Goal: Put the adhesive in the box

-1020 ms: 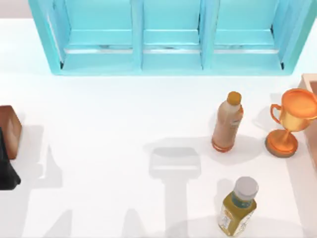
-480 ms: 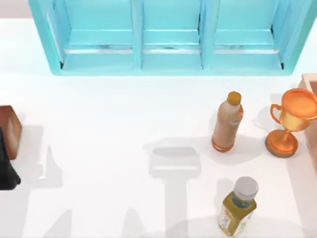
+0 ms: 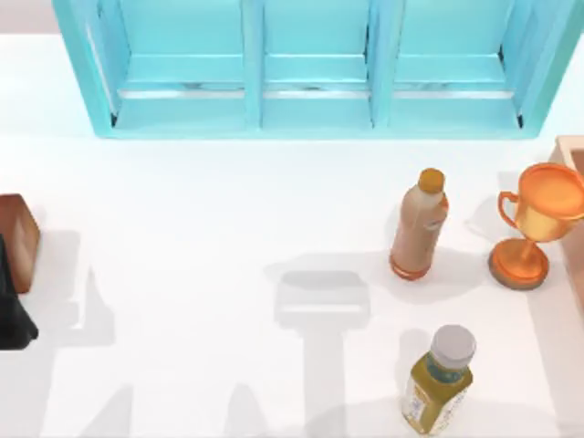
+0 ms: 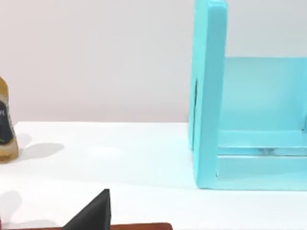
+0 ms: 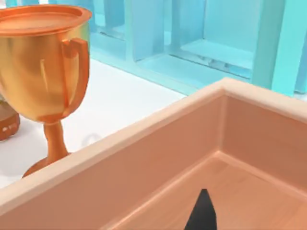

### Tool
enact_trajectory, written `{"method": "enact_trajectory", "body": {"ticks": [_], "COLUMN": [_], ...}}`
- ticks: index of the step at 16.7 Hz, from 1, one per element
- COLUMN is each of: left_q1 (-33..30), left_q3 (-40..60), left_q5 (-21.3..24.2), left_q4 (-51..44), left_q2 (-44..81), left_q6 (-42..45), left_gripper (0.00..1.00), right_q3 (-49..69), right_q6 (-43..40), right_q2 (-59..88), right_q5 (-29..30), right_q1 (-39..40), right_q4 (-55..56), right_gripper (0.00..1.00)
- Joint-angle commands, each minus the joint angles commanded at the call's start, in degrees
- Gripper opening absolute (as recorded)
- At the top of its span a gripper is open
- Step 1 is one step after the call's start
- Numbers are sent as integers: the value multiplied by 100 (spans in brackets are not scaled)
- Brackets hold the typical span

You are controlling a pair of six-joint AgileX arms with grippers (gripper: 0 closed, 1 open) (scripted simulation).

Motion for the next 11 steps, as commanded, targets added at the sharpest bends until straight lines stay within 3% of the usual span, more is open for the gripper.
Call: {"method": "enact_trajectory", "body": {"ticks": [5,11], "left_q1": [0,0], "left_q3": [0,0], "left_q5": [0,0], "left_q4": [0,0], "left_q2": [0,0], "left_q6": [0,0], "left_gripper": [100,100], "right_q3": [0,0], "right_q6": [0,0], "right_q2": [0,0], "right_q5": [0,0], "right_q1": [0,0], "right_q4": [0,0], "right_gripper": [98,100]}}
